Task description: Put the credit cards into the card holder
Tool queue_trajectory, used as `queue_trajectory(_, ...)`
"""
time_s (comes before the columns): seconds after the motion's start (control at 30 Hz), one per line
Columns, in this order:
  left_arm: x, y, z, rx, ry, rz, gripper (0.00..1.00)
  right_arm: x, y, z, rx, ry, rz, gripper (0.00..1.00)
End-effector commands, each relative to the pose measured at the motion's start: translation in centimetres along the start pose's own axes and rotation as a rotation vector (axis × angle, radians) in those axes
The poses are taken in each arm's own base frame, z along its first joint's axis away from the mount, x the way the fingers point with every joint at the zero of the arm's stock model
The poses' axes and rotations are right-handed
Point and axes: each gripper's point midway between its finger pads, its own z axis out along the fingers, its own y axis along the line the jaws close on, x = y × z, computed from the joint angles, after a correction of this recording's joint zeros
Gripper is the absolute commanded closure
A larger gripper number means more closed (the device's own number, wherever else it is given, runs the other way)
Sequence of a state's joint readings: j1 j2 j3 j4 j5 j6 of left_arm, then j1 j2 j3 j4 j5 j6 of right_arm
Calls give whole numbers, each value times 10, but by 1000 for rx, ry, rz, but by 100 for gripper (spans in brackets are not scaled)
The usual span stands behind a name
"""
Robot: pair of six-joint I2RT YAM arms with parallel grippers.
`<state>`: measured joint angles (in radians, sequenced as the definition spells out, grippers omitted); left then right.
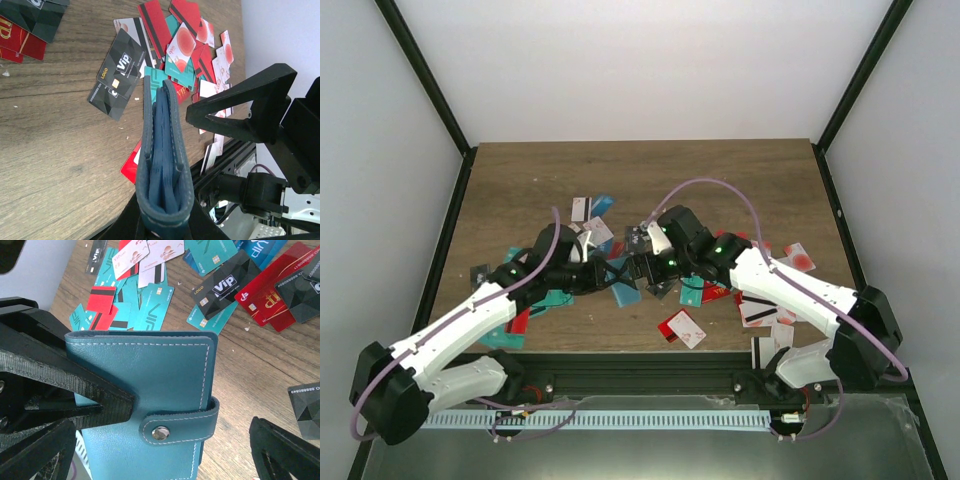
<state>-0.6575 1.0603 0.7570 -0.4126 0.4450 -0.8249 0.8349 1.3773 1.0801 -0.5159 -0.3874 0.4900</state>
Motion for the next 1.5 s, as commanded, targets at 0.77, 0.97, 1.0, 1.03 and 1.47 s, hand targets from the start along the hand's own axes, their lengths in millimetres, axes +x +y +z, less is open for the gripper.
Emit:
queue_trajectory(0.77,-7,-23,11,77,14,49,96,7,-64,13,302,-12,37,19)
queue_trajectory(0.97,-2,-27,8,91,34,74,96,11,-97,9,404,3,80,21)
queue_trajectory(1.0,-2,-28,8,91,37,78,96,12,-104,6,416,6,103,21)
queue_trajectory(1.03,-1,-27,7,86,39,82,96,13,-116,1,430,7,133,22)
queue_trajectory(1.47,8,2,11,-39,77,80,96,25,-110,-28,260,-27,131,30)
